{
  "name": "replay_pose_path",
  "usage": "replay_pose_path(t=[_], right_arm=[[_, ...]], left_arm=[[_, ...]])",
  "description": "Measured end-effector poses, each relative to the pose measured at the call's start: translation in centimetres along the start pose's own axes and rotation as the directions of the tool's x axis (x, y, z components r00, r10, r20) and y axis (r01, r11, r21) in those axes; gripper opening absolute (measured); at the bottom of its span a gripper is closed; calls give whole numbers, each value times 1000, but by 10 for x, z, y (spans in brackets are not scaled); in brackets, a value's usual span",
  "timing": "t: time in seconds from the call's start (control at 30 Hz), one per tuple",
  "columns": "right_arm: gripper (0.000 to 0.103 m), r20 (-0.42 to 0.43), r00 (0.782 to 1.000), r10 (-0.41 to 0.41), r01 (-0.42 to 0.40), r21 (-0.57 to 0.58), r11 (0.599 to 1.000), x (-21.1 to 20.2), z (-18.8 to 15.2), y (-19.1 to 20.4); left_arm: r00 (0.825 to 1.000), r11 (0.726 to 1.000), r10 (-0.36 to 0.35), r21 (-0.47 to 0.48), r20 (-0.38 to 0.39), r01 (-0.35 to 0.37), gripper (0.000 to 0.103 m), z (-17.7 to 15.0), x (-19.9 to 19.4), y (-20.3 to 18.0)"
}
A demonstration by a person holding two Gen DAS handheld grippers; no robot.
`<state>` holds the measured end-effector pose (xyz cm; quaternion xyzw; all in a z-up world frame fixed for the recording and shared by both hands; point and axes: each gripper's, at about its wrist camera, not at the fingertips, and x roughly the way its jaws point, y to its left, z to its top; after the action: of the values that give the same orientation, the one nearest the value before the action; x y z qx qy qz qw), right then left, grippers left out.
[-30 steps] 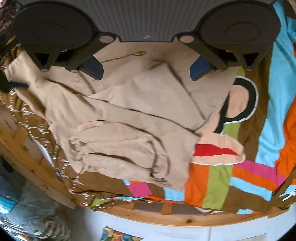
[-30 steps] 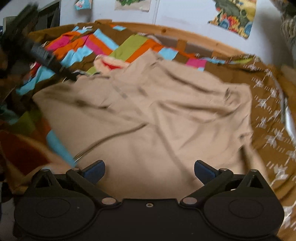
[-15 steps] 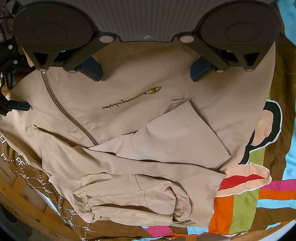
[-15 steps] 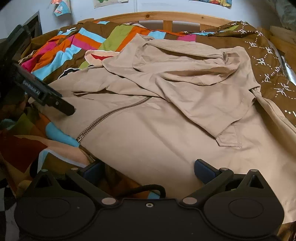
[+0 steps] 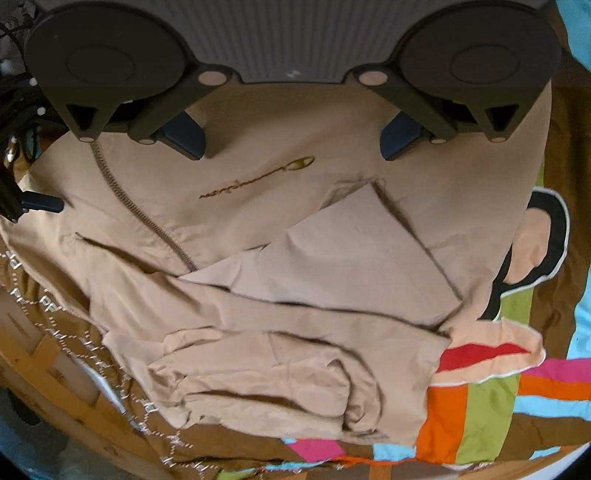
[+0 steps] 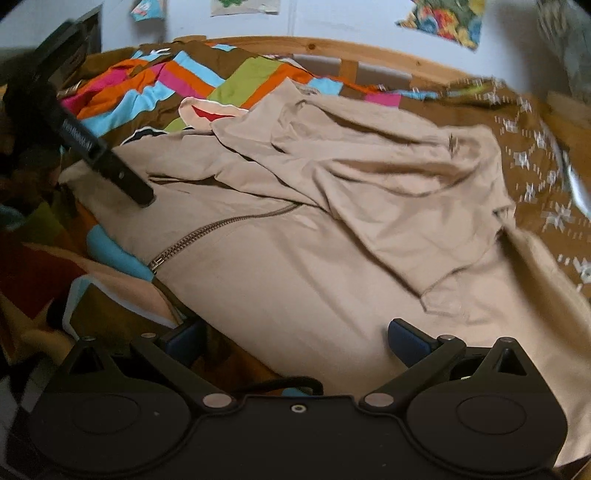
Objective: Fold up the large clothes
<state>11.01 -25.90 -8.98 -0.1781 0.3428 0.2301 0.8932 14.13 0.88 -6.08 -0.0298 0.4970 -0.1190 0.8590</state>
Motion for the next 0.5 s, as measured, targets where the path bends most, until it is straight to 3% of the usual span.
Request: replay_pose_path(t=[0.23,0.5], right_arm=[[102,34,998,-58,63,-153,986,-11,5,10],[102,22,999,-45,47,-105,993,-2,16,6]], left_arm=[[997,999,-43,22,58,42,102,1,-6,-2],[990,997,-71,27,124,69,102,2,-12,1]])
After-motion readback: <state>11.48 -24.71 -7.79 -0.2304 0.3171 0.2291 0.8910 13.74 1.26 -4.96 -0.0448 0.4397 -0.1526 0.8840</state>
